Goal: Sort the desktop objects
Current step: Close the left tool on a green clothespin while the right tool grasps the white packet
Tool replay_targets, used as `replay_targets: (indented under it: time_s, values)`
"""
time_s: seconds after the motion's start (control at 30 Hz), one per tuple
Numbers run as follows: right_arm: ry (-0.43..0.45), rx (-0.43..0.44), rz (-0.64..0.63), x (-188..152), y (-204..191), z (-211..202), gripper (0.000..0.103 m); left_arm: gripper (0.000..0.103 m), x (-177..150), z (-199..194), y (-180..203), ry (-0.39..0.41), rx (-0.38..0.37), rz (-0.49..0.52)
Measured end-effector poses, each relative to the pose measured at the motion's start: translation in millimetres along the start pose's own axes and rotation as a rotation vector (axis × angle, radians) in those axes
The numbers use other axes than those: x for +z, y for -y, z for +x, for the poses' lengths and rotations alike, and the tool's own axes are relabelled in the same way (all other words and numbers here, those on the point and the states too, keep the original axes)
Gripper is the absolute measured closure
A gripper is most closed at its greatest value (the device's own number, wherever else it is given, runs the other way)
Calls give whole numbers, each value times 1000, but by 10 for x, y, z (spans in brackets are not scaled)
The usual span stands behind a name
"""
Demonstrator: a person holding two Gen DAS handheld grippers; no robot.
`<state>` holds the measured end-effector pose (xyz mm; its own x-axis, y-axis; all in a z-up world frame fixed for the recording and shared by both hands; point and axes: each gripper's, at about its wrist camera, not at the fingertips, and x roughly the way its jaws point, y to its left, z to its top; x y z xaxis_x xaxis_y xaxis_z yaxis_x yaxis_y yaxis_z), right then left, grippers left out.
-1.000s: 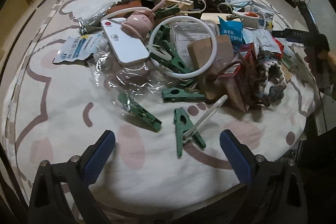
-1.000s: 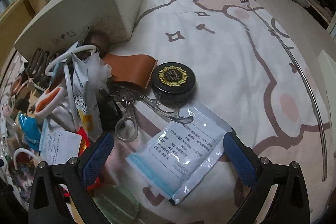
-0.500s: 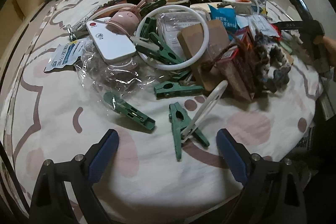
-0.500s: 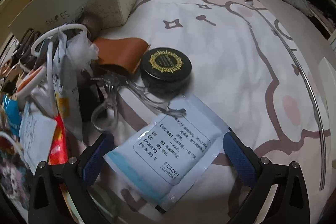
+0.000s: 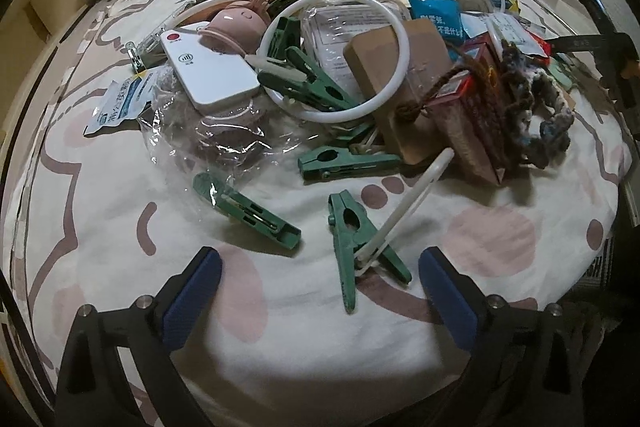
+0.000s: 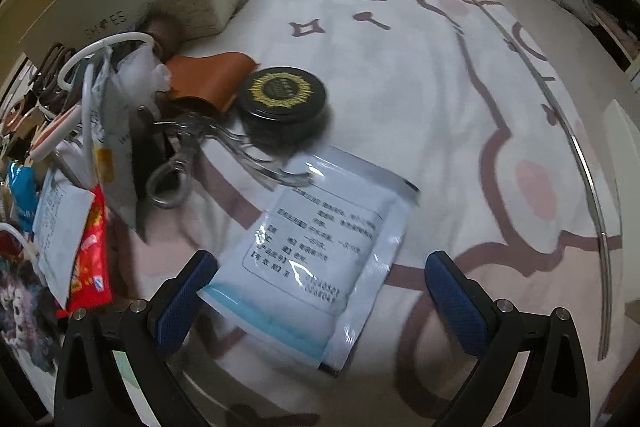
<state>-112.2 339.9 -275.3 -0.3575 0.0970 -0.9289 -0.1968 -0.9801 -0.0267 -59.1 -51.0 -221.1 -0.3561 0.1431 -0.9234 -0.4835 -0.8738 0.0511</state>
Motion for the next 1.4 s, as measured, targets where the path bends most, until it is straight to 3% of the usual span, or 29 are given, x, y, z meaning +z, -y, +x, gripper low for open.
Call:
replay_targets:
  time_s: [0.27, 0.47, 0.6, 0.67, 0.87, 0.93, 1.07, 1.27, 1.4]
  values:
    - [-13, -63, 120, -80, 459, -50, 0, 0, -6, 25, -2, -6, -11, 6]
    - [-12, -138, 315, -115, 1038, -63, 0, 0, -18, 40, 33, -15, 1, 16]
    - [-7, -137, 421, -62, 1353, -87, 0, 0, -10, 47, 24, -30, -5, 3]
    - [0, -127, 444, -66, 1315, -140, 0, 0, -5, 50, 21, -35, -8, 0]
    - [52, -103, 378, 255, 1042, -47, 0, 0, -1, 33, -13, -22, -19, -21]
    - [75, -58, 298, 305, 883, -53, 0, 0, 0, 20, -26, -10, -25, -30]
    - [100, -66, 182, 280, 659, -104, 0, 2, -11, -2, -40, 5, -29, -36]
    - [151, -31, 134, 406, 472, -69, 0, 11, -12, -56, 16, 37, -21, 0]
    - [123, -37, 117, 474, 404, 80, 0, 20, 1, -82, 46, 50, -33, 12]
